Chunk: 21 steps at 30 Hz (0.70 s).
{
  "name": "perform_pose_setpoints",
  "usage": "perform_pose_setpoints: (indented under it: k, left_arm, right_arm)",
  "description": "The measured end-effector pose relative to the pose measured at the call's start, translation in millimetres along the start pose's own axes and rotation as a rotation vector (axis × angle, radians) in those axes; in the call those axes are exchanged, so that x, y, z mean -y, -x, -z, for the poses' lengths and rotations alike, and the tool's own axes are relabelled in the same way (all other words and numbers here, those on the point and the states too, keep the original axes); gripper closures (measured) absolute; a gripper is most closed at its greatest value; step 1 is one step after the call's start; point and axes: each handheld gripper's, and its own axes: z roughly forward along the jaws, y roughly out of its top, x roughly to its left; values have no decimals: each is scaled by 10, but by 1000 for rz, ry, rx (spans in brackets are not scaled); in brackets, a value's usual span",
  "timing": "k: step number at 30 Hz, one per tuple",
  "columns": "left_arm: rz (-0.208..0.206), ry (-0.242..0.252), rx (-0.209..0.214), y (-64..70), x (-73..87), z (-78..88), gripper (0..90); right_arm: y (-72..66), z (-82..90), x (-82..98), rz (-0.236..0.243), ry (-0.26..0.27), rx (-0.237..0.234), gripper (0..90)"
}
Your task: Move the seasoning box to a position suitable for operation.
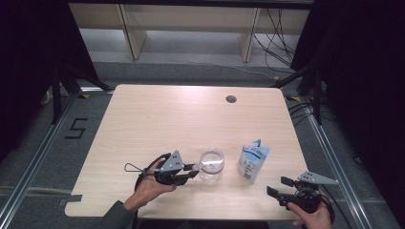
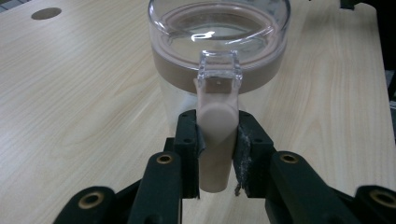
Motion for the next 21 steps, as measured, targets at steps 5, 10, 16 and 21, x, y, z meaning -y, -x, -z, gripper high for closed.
perform_pose_setpoints:
  k: [5, 10, 16, 21]
  left_arm:
    - [-6, -4, 7, -30, 3, 16, 726]
    - [0, -8, 2, -60, 11, 31, 726]
    - [6, -13, -6, -83, 18, 45, 726]
    - [14, -10, -27, -97, 28, 53, 726]
  right_arm:
    - [-5, 4, 0, -17, -11, -5, 187]
    - [-6, 3, 0, -14, -12, -5, 187]
    - [-1, 10, -1, 2, -9, 10, 187]
    - [1, 14, -2, 11, -7, 24, 187]
